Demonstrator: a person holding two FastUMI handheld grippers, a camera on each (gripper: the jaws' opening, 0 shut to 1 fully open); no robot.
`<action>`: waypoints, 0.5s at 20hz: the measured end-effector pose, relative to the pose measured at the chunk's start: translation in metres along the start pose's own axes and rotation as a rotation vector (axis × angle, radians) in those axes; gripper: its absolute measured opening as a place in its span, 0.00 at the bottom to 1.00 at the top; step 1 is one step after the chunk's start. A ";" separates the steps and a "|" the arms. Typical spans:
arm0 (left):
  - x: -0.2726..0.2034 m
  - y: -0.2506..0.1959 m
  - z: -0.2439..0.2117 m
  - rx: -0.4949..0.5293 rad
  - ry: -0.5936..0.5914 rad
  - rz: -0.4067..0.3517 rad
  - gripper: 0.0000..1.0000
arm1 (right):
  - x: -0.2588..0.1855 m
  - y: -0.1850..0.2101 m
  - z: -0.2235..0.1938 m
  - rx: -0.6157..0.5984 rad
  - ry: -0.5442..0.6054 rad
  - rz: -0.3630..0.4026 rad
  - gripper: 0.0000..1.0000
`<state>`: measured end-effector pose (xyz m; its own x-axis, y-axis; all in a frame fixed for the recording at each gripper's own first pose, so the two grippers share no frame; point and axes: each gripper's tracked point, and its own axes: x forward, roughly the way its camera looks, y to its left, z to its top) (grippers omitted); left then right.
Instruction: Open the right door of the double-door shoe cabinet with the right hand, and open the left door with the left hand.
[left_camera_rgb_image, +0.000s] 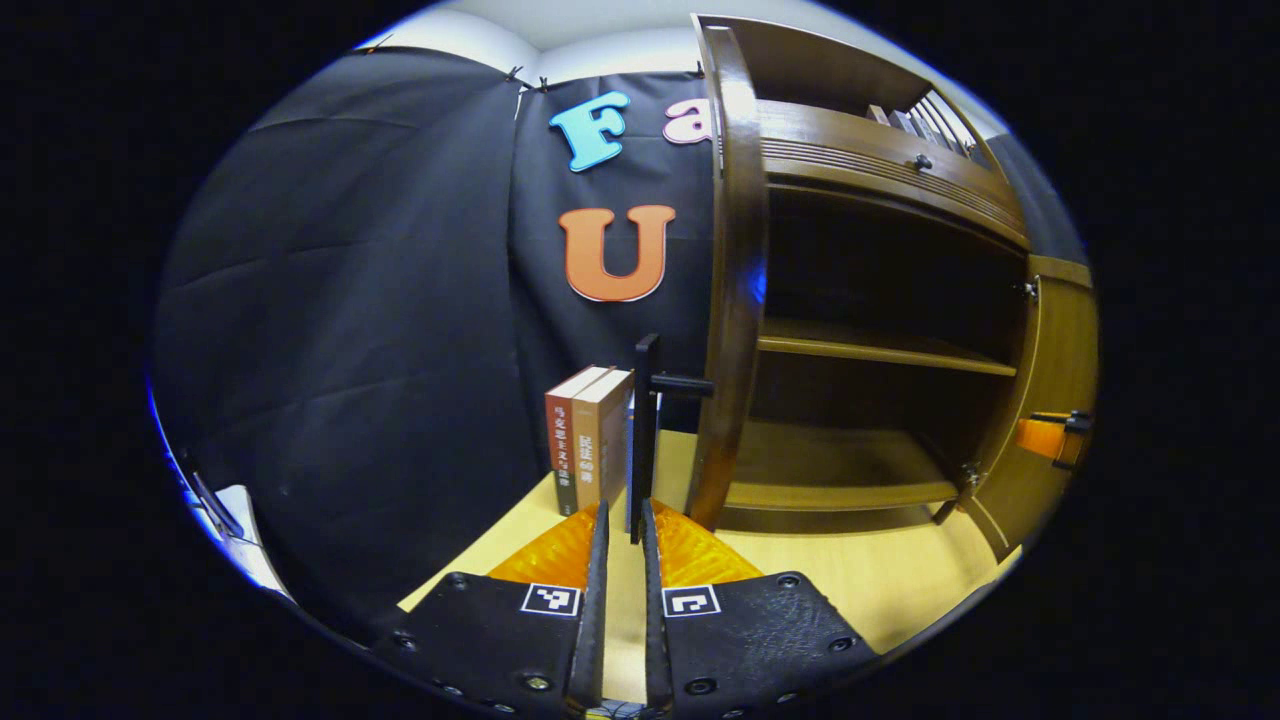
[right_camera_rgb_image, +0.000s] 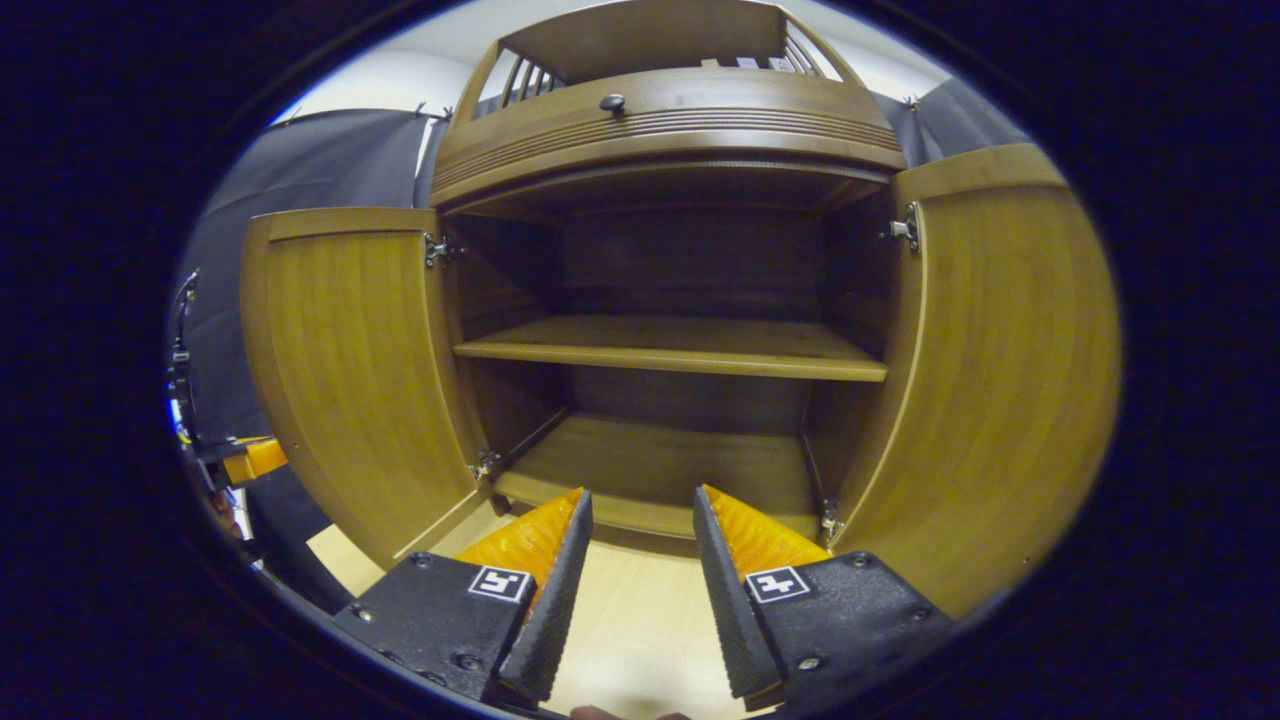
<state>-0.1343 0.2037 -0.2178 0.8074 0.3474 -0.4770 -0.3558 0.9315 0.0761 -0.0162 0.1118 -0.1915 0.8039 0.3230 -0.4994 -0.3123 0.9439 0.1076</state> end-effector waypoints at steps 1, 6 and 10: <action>-0.001 0.006 -0.001 0.005 0.000 0.024 0.16 | 0.001 -0.001 0.003 -0.002 -0.009 -0.012 0.65; -0.014 -0.001 0.003 -0.014 -0.012 0.023 0.16 | -0.002 -0.008 0.021 -0.027 -0.062 -0.050 0.67; -0.019 -0.037 0.024 0.020 -0.061 -0.031 0.16 | -0.010 -0.017 0.054 -0.058 -0.140 -0.076 0.71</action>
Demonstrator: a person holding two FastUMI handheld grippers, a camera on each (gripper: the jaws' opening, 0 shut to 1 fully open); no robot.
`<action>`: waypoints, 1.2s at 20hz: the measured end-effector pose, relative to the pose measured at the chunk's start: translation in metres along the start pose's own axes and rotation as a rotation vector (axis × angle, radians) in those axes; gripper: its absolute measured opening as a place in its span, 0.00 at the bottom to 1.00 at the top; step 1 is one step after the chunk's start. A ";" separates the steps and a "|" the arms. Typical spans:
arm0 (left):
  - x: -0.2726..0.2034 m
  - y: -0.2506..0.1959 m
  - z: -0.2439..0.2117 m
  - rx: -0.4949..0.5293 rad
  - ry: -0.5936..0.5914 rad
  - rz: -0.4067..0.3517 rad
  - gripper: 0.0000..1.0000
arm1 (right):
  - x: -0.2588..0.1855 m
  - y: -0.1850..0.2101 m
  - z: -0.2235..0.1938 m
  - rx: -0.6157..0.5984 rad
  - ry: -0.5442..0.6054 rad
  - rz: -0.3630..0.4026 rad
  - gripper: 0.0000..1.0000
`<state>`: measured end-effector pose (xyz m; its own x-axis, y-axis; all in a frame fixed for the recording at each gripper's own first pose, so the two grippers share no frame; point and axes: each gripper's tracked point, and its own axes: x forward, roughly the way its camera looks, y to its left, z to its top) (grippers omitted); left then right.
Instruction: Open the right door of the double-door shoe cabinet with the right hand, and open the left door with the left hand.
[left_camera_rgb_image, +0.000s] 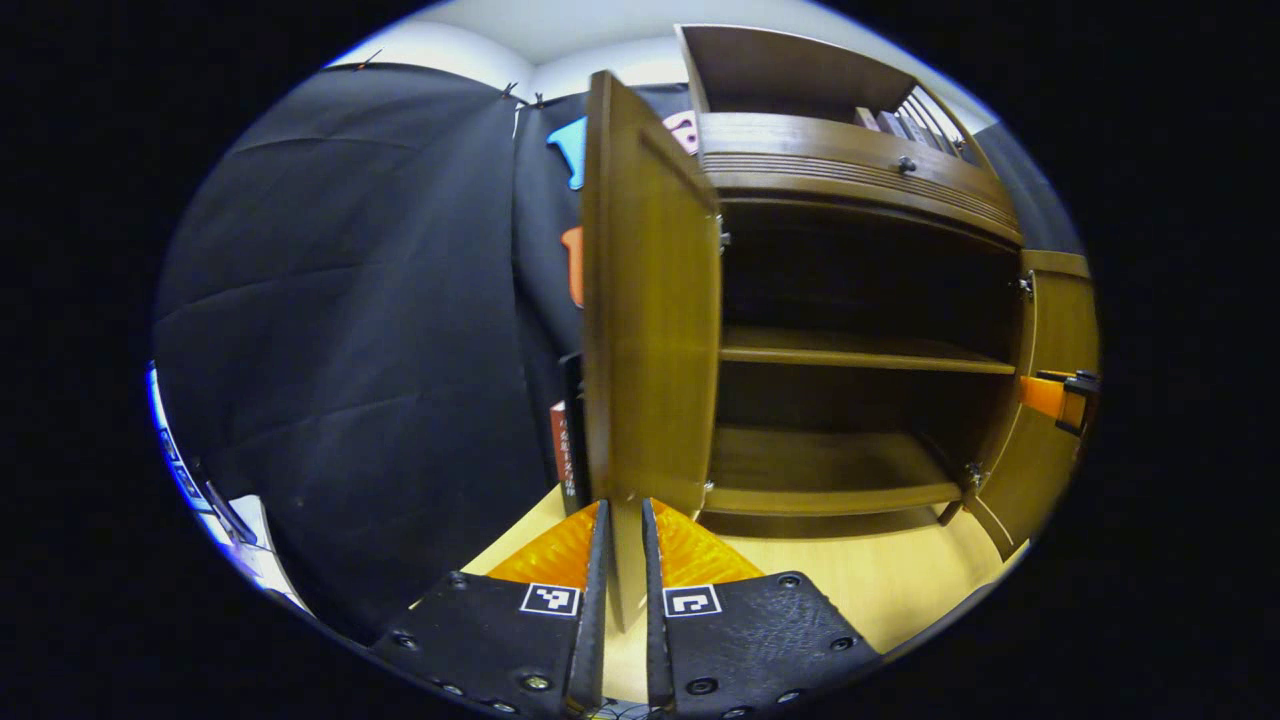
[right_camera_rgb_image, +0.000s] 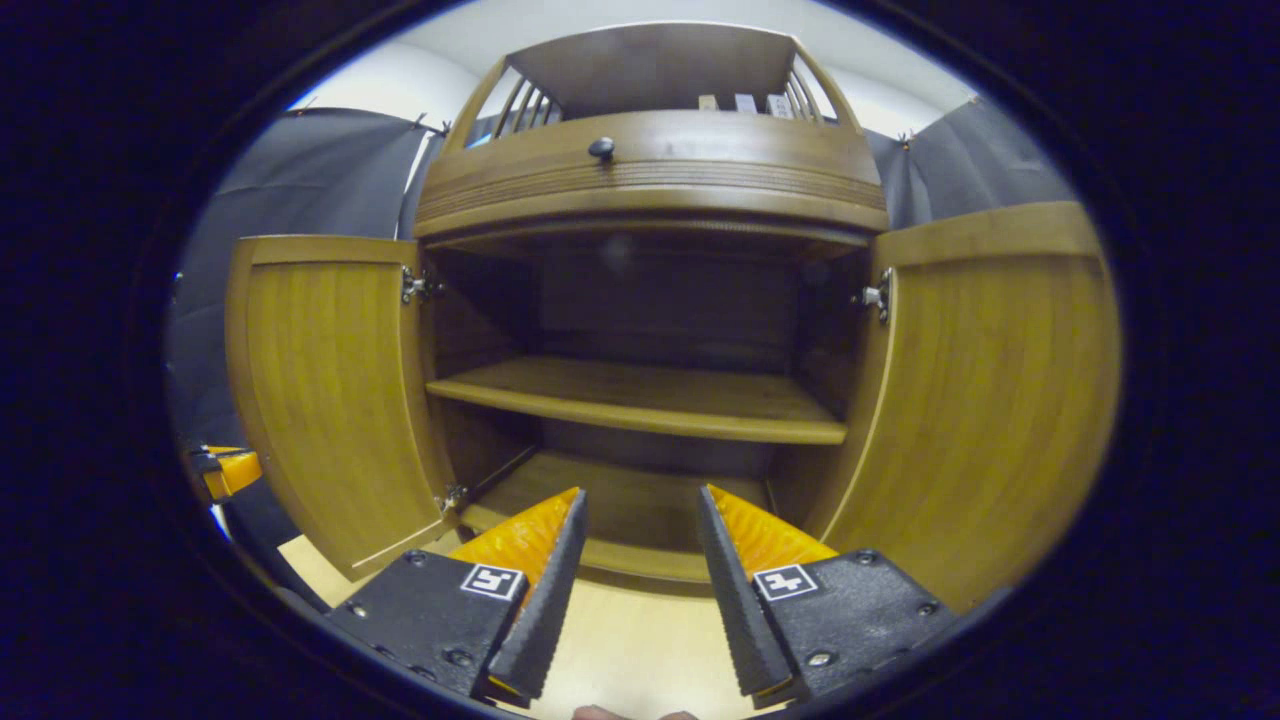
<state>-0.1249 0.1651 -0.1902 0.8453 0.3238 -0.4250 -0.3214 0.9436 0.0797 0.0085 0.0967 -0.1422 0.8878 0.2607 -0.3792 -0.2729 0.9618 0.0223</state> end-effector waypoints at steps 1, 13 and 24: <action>0.001 -0.012 0.009 0.008 -0.023 -0.017 0.16 | -0.003 0.000 0.008 -0.007 -0.019 0.003 0.76; 0.018 -0.120 0.090 0.019 -0.129 -0.216 0.15 | -0.040 -0.036 0.062 0.022 -0.111 -0.064 0.91; -0.002 -0.160 0.166 0.038 -0.279 -0.297 0.75 | -0.055 -0.055 0.082 0.092 -0.163 -0.064 0.90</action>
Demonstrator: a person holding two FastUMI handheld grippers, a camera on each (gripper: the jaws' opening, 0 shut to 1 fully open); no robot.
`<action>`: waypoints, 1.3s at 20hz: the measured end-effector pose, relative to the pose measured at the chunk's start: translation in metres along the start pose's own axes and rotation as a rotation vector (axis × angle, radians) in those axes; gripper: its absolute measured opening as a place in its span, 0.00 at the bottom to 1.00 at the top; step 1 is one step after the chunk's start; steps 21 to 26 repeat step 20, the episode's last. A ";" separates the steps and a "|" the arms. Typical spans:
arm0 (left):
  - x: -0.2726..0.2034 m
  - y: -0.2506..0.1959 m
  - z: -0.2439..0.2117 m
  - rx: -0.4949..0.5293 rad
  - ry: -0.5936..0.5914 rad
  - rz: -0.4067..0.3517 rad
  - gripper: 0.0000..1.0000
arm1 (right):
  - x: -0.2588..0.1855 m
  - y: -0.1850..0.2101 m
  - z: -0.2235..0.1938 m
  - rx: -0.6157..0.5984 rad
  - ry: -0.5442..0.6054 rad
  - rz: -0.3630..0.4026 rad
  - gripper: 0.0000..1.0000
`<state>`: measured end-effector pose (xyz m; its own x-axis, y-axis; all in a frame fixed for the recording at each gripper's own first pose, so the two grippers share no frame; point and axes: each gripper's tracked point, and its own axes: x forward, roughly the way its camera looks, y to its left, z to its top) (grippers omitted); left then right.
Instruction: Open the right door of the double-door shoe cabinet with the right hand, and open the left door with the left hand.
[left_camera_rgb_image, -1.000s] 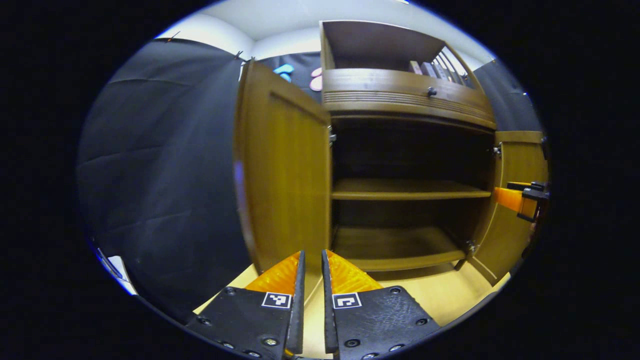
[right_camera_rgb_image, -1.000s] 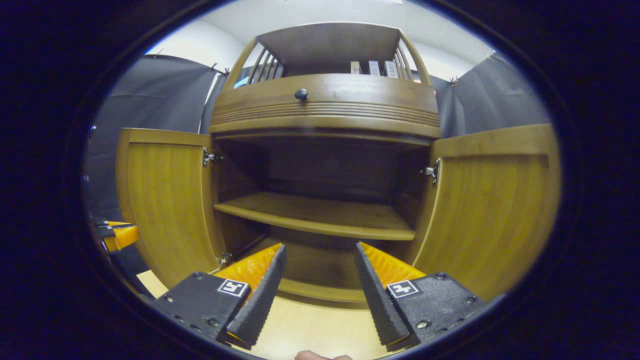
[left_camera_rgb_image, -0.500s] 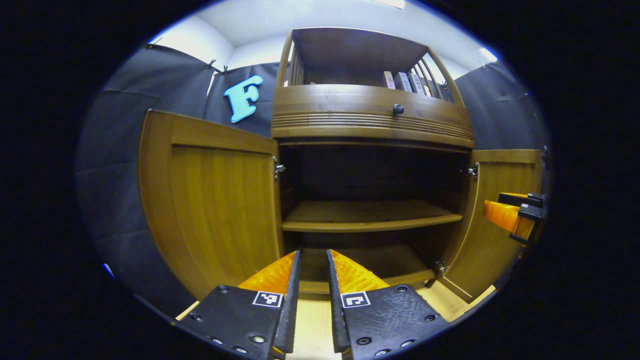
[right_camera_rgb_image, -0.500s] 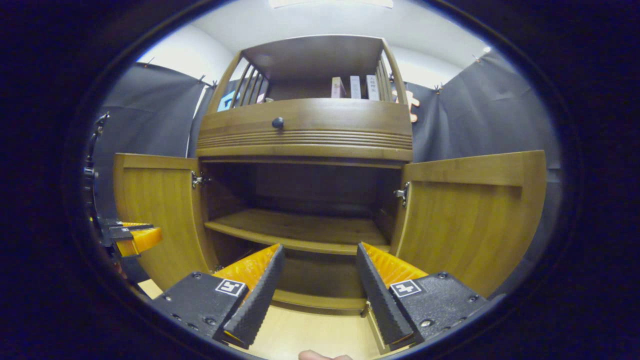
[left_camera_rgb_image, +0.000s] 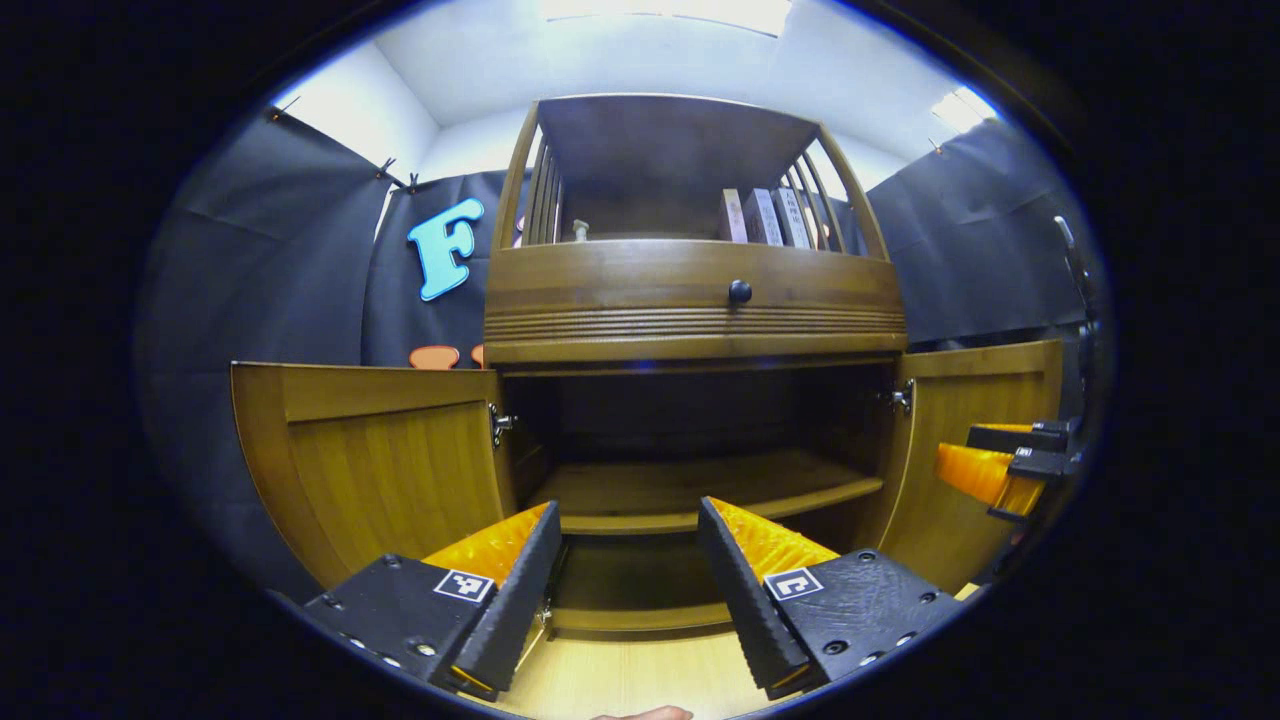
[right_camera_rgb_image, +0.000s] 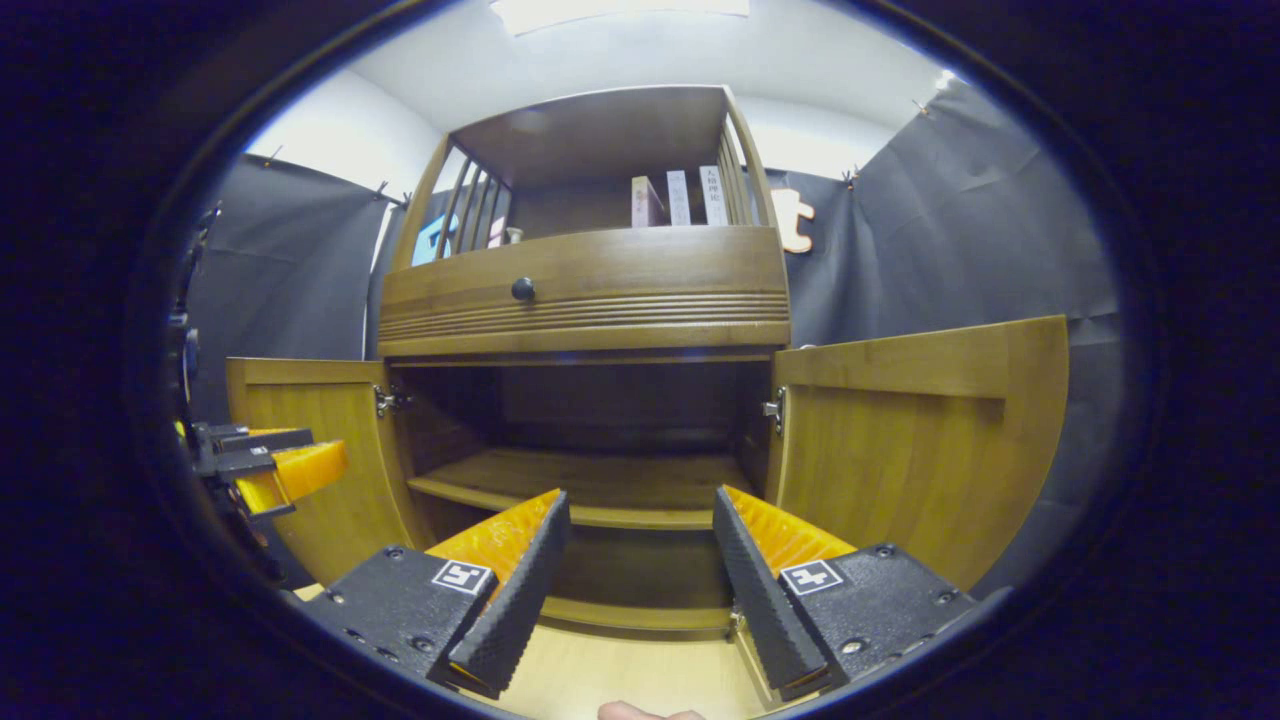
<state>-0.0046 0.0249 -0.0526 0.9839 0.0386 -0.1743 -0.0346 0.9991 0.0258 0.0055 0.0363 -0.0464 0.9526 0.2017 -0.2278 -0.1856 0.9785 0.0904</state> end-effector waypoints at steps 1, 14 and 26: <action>-0.001 -0.001 0.004 -0.006 -0.011 0.003 0.93 | -0.001 0.001 0.000 -0.001 -0.002 0.004 0.90; -0.015 -0.026 0.022 0.018 -0.128 -0.016 0.95 | -0.010 0.024 0.008 -0.081 -0.078 0.030 0.94; -0.012 -0.032 0.017 0.011 -0.106 -0.048 1.00 | -0.008 0.028 0.011 -0.080 -0.099 0.035 0.94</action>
